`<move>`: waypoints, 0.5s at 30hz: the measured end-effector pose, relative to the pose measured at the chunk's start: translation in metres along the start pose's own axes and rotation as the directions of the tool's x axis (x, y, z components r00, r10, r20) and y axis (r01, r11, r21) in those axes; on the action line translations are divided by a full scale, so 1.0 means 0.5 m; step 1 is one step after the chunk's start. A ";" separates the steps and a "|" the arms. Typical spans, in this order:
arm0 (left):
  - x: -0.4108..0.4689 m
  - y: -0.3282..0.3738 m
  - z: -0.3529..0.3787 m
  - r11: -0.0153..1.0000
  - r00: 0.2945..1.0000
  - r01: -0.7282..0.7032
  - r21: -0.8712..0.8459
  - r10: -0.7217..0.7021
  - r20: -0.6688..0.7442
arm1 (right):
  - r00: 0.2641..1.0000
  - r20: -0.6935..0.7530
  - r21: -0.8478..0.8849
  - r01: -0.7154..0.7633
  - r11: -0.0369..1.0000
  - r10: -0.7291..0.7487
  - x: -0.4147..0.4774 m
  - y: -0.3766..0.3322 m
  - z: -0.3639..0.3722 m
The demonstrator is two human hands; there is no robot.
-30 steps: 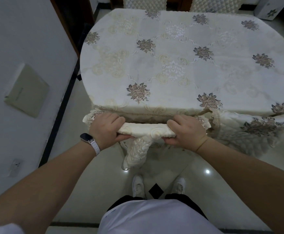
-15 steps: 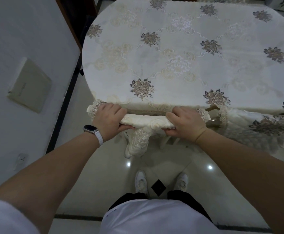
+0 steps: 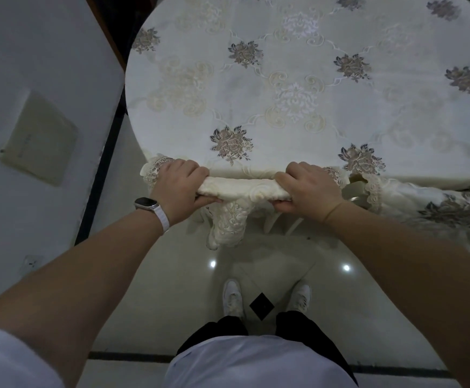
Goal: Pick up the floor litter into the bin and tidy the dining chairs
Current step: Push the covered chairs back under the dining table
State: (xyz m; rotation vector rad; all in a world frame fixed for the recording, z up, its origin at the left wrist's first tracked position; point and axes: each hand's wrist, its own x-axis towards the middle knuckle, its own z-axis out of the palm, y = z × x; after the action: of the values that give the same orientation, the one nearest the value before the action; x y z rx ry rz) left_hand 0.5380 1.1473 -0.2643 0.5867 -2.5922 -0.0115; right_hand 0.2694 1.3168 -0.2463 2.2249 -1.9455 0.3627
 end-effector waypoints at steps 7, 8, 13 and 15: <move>0.004 0.022 -0.023 1.000 0.997 0.030 -0.010 -0.029 0.065 | 0.995 0.083 0.022 -0.051 0.998 0.049 -0.010 -0.012 -0.021; 0.007 0.032 -0.027 0.999 0.997 0.029 -0.023 -0.027 0.073 | 0.993 0.101 0.028 -0.066 0.997 0.063 -0.014 -0.016 -0.028; 0.054 0.118 -0.040 0.984 0.991 -0.065 -0.165 0.082 0.101 | 0.975 0.181 0.026 -0.137 0.990 0.130 -0.041 -0.036 -0.073; 0.080 0.161 -0.040 0.975 0.988 -0.098 -0.201 0.119 0.096 | 0.974 0.169 0.048 -0.163 0.986 0.152 -0.063 -0.031 -0.094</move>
State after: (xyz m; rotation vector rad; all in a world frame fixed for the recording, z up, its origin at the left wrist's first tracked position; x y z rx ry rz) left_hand 0.4829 1.2061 -0.2196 0.3815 -2.6823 -0.2669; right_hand 0.2772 1.3620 -0.2097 2.2071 -2.2336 0.2694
